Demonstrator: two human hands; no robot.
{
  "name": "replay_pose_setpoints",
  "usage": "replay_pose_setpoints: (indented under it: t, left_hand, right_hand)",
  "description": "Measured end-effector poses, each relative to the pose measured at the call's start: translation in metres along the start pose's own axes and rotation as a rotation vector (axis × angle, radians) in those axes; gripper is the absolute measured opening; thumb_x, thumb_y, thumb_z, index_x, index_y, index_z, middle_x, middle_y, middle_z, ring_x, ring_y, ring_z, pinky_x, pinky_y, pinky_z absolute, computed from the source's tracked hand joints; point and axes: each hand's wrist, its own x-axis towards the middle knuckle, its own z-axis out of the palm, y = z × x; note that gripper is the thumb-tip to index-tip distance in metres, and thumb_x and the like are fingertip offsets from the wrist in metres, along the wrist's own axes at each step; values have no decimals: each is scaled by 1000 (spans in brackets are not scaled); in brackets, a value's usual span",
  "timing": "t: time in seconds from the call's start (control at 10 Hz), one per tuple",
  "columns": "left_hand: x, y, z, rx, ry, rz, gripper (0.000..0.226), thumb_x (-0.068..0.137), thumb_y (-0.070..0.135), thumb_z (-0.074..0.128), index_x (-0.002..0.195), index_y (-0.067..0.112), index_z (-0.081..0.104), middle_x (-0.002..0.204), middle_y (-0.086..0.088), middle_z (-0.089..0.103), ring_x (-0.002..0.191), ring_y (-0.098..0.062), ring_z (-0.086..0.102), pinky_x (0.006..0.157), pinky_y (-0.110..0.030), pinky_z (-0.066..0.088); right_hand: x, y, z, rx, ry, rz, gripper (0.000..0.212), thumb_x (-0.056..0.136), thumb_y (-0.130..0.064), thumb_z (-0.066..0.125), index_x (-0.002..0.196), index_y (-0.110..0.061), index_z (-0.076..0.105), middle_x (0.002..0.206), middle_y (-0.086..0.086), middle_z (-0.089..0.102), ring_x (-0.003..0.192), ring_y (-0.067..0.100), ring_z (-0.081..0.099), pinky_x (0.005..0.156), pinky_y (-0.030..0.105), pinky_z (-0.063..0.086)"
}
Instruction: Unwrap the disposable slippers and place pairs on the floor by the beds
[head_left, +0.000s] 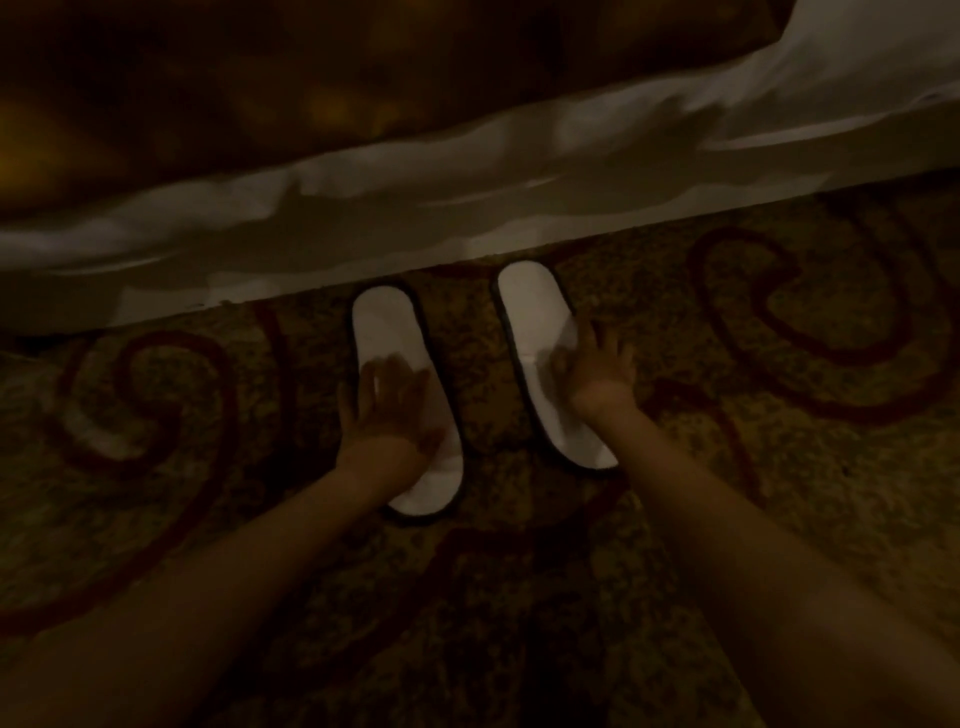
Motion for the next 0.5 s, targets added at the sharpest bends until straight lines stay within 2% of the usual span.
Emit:
replay_pose_setpoints:
  t: [0.1,0.2,0.3,0.4,0.5]
  left_hand:
    - [3,0,8,-92,-75,-46,76,89,60,33,146,35,-10,158,-2,-15,144,-30,-15,116,-54,-1]
    - [2,3,13,-144,-64,-48,76,90,56,36,147,32,-8,159,-5,-14,144,-32,-13,118,-50,2]
    - [-1,6,9,-160,-69,-70,75,91,53,37,147,31,-8,159,-4,-13,144,-32,-13,118,-49,2]
    - [-14,10,-12,-150,-72,-103,74,92,51,37,148,29,-7,159,-4,-11,145,-32,-9,118,-53,5]
    - [-42,15,-48,-67,-97,-71,69,93,47,39,149,23,6,159,-11,2,142,-37,11,114,-54,17]
  right_hand:
    - [-10,-4,17,-42,41,-83,85,83,-65,41,149,-29,0,159,11,-1,143,36,6,116,50,5]
    - [-15,2,30,-174,0,-150,93,79,-63,50,148,-30,-3,159,12,-9,144,36,1,115,53,3]
    - [-19,4,30,-191,-7,-161,92,80,-61,50,149,-29,-2,159,12,-10,144,37,0,115,53,4]
    - [-36,1,10,-176,-38,-153,86,85,-60,44,149,-28,-4,159,13,-8,143,40,3,115,53,7]
    - [-69,-3,-31,-199,-75,-173,74,89,-49,44,148,-20,12,156,18,14,137,41,20,111,52,20]
